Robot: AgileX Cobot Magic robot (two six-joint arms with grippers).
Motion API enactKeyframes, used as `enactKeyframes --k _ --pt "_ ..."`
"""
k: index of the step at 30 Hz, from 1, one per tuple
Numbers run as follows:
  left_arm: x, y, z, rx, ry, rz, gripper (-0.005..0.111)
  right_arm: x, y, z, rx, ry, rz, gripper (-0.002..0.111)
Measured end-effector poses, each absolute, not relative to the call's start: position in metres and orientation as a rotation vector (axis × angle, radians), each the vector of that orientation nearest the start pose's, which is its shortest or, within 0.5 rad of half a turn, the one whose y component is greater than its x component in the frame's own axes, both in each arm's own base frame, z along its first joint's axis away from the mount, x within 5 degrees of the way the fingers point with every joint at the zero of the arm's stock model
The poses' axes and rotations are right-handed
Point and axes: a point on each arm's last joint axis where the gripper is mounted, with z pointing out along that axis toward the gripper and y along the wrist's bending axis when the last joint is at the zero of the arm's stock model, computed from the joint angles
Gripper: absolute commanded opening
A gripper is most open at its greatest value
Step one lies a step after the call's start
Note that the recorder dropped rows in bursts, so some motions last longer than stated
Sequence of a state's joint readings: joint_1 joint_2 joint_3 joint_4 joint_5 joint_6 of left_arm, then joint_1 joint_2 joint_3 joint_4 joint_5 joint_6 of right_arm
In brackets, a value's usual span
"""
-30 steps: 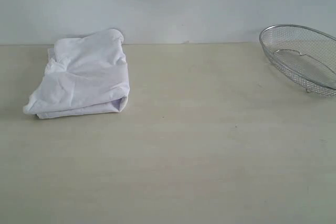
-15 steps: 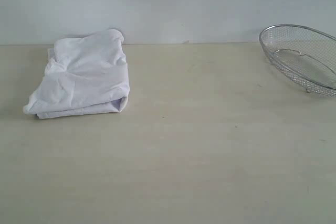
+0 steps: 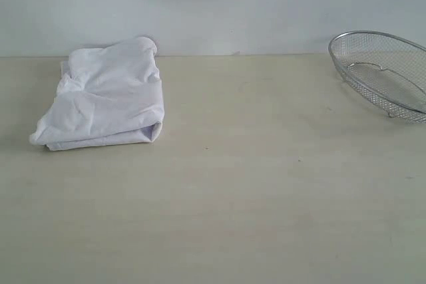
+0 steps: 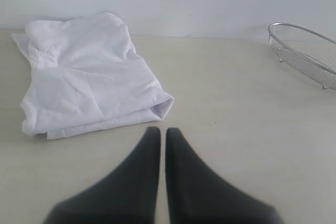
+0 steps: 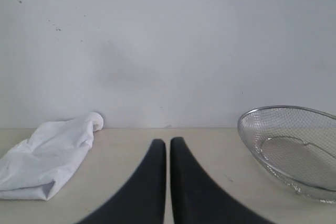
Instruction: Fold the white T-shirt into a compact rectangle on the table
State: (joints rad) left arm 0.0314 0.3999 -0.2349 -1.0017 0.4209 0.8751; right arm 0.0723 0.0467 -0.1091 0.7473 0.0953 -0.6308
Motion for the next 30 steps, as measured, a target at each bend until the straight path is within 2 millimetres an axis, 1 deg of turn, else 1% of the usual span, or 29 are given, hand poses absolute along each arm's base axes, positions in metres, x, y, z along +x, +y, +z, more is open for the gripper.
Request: enactKeyframes --k 7,11,14,18,19,24,30 --pt "0.089 -0.029 0.244 0.132 1.877 -0.367 0.004 0.055 0.003 0.235 0.07 1.56 0.172 0.0" --pt "0.089 -0.029 0.244 0.132 1.877 -0.367 0.004 0.055 0.001 0.226 0.101 1.652 0.161 0.0" --pt "0.089 -0.029 0.244 0.132 1.877 -0.367 0.004 0.055 0.001 0.219 0.064 1.701 0.117 0.0" --pt "0.089 -0.029 0.244 0.132 1.877 -0.367 0.004 0.059 0.003 0.198 0.006 1.716 0.09 0.0" --pt "0.089 -0.029 0.244 0.132 1.877 -0.367 0.004 0.059 0.003 0.196 0.002 1.715 0.089 0.0" --pt "0.089 -0.029 0.244 0.132 1.877 -0.367 0.004 0.059 0.003 0.197 -0.01 1.692 0.086 0.0" --pt "0.089 -0.029 0.244 0.132 1.877 -0.367 0.004 0.057 0.003 0.187 0.004 1.801 0.092 0.0"
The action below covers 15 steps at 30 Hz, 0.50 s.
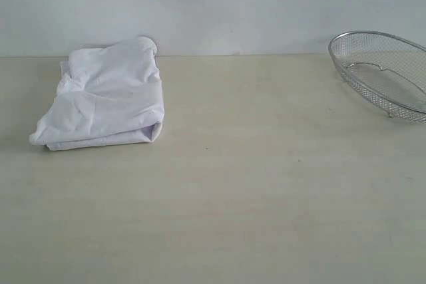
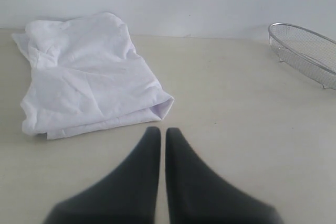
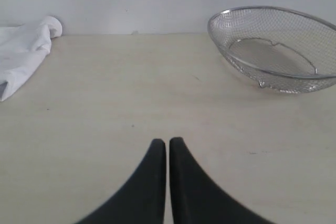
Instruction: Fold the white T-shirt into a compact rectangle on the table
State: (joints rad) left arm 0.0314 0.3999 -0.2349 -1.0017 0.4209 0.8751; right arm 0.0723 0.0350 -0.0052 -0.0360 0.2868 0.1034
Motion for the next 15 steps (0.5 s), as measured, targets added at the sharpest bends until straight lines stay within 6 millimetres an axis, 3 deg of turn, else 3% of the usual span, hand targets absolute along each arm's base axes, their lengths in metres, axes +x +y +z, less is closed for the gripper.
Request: enactKeyframes --k 15 --pt "0.0888 -0.0286 0.2445 0.132 1.877 -0.367 0.004 0.0539 0.0036 0.1827 -0.067 1.822 0.044 0.0"
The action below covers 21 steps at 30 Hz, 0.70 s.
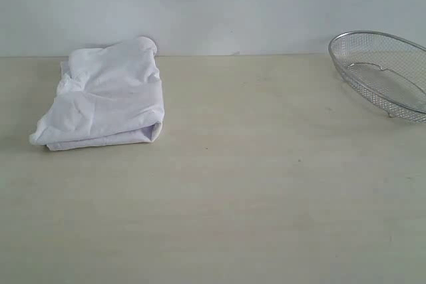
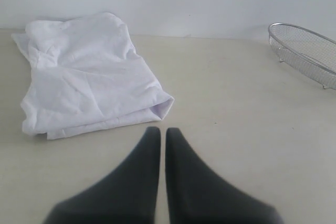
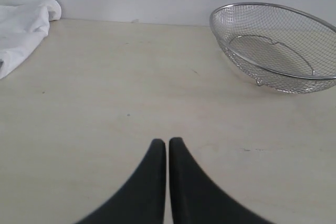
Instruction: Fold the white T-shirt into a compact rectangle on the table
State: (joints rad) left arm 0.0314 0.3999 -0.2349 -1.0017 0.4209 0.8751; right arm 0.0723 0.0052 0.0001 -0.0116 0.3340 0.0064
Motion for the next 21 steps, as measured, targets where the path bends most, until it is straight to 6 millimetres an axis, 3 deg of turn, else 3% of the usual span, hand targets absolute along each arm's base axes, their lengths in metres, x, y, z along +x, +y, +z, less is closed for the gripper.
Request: enactKeyframes --k 16,21 --pt "0.0888 -0.0286 0.2445 0.132 1.877 -0.367 0.004 0.0538 0.0034 0.1823 -0.093 1.825 0.021 0.0" --pt "0.0888 -0.0286 0.2445 0.132 1.877 -0.367 0.004 0.0539 0.0004 0.1821 -0.023 1.83 -0.007 0.0"
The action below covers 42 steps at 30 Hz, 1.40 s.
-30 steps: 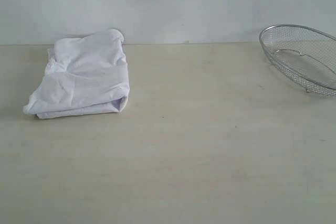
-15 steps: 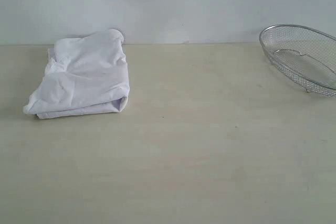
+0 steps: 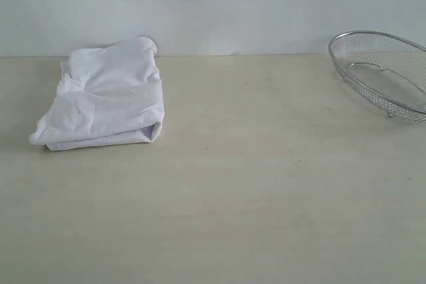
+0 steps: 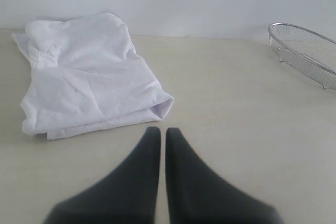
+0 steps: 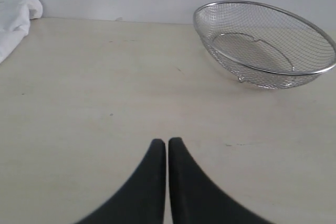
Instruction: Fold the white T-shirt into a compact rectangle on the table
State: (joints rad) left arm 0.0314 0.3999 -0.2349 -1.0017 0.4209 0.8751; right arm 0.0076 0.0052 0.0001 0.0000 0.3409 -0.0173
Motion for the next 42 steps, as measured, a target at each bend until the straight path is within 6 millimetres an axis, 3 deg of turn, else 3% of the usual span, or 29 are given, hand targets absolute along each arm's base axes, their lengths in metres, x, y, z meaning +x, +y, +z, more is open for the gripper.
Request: enactKeyframes --k 42 --pt "0.0888 -0.0286 0.2445 0.132 1.877 -0.367 0.004 0.0537 -0.0024 0.1817 0.033 1.834 -0.038 0.0"
